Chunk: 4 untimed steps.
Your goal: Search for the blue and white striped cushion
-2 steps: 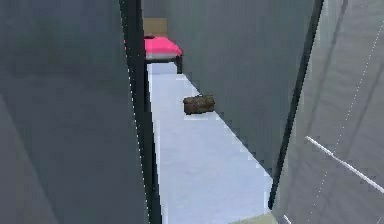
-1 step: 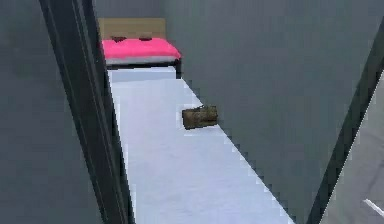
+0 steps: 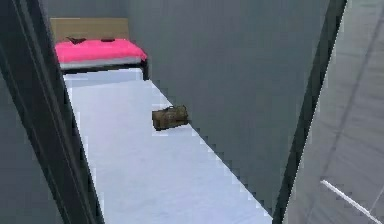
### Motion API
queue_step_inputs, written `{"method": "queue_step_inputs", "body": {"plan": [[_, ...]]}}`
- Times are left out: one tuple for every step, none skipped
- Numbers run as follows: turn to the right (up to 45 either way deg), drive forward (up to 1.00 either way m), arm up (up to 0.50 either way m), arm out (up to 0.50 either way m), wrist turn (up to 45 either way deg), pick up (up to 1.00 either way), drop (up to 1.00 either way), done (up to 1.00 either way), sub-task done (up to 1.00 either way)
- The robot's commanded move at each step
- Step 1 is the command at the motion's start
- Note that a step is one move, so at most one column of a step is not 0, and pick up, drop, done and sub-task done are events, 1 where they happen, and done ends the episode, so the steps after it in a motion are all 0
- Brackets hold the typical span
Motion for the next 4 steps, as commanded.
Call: {"method": "queue_step_inputs", "body": {"plan": [[0.0, 0.65, 0.0, 0.0, 0.0, 0.0, 0.0, 0.0, 0.0], [-39.0, 0.0, 0.0, 0.0, 0.0, 0.0, 0.0, 0.0, 0.0], [0.0, 0.45, 0.0, 0.0, 0.0, 0.0, 0.0, 0.0, 0.0], [-6.0, 0.0, 0.0, 0.0, 0.0, 0.0, 0.0, 0.0, 0.0]]}}
